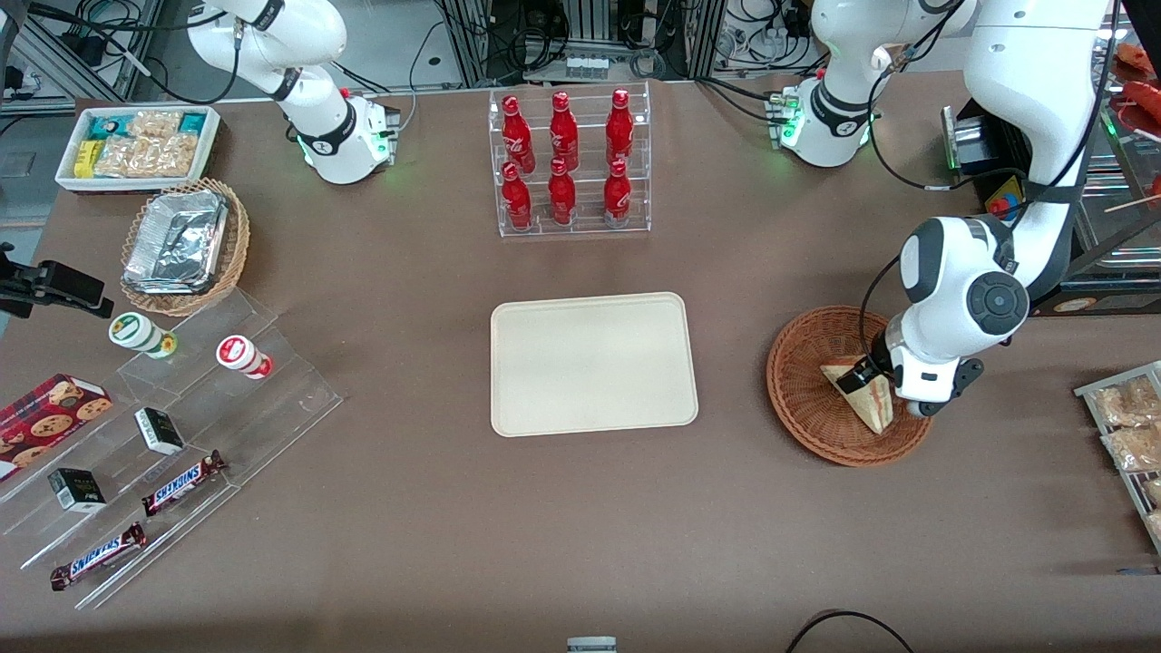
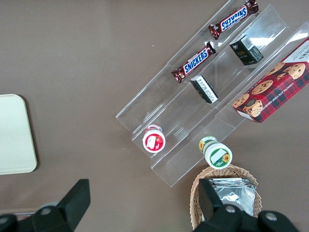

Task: Place sandwich from basket to tray
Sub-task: 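Close the left gripper on the sandwich and lift it from the basket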

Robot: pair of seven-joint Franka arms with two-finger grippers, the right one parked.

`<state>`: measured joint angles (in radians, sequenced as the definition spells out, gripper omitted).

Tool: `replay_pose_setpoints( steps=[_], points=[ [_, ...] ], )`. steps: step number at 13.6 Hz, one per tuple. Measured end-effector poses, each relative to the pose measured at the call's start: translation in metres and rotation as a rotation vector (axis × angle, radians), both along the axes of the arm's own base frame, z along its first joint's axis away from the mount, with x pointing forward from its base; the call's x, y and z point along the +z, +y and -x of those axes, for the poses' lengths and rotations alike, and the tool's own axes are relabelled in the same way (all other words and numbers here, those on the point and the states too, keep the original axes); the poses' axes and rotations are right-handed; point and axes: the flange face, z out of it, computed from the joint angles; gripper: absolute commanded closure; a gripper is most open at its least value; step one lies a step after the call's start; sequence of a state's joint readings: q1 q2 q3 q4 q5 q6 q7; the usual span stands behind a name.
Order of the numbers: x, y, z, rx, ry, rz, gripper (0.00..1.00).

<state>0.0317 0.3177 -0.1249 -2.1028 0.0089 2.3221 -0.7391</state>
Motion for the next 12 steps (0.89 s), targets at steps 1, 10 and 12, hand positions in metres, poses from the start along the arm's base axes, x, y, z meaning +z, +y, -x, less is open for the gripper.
replay_pose_setpoints(
  steps=[1,10,12],
  points=[
    [-0.001,0.004,0.0,0.007,0.001,-0.002,0.32],
    [0.004,0.01,-0.006,0.02,-0.012,-0.004,1.0],
    [0.017,0.009,-0.014,0.021,-0.028,-0.003,1.0]
  ],
)
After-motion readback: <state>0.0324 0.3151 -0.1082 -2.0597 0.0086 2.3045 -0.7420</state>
